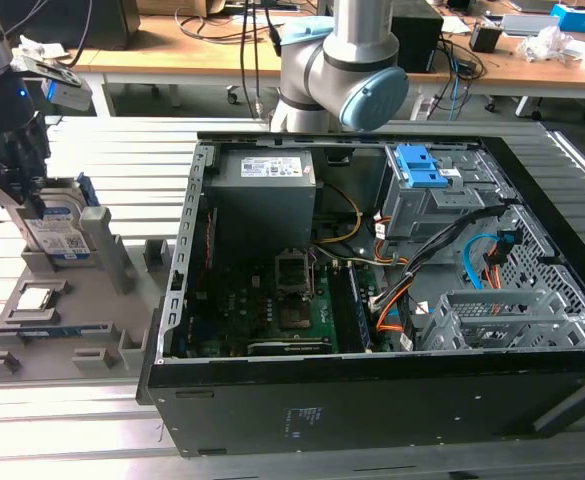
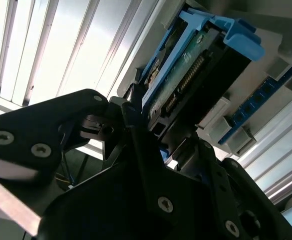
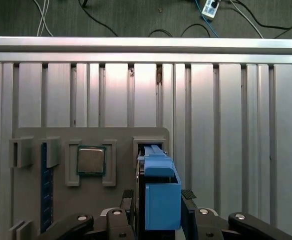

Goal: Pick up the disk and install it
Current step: 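Pick up the disk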

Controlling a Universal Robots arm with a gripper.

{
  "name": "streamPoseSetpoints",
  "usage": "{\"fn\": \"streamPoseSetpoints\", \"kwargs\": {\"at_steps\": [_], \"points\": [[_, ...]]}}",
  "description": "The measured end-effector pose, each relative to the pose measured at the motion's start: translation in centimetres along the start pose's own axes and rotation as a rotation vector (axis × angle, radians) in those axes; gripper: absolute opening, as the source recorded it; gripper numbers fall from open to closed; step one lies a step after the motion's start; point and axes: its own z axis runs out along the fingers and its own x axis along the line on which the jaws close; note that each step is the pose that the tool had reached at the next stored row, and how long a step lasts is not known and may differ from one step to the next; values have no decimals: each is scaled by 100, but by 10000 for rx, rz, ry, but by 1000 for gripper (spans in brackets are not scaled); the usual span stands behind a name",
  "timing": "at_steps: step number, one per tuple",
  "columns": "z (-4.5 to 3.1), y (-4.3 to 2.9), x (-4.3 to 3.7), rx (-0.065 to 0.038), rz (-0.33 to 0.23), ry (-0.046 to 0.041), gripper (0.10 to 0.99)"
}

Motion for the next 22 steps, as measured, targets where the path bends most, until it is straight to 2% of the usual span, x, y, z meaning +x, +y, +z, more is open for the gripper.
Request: {"fn": "streamPoseSetpoints", "kwargs": {"at_steps": [5, 6, 8, 15, 17, 22], "points": [[1, 0, 0, 2, 0, 0, 482], [1, 0, 0, 2, 0, 0, 467], [1, 0, 0, 2, 0, 2, 365], [0, 0, 0, 3, 0, 6, 365], [-51, 2, 0, 2, 0, 5, 365], [-111, 5, 0, 2, 1, 4, 365]]}}
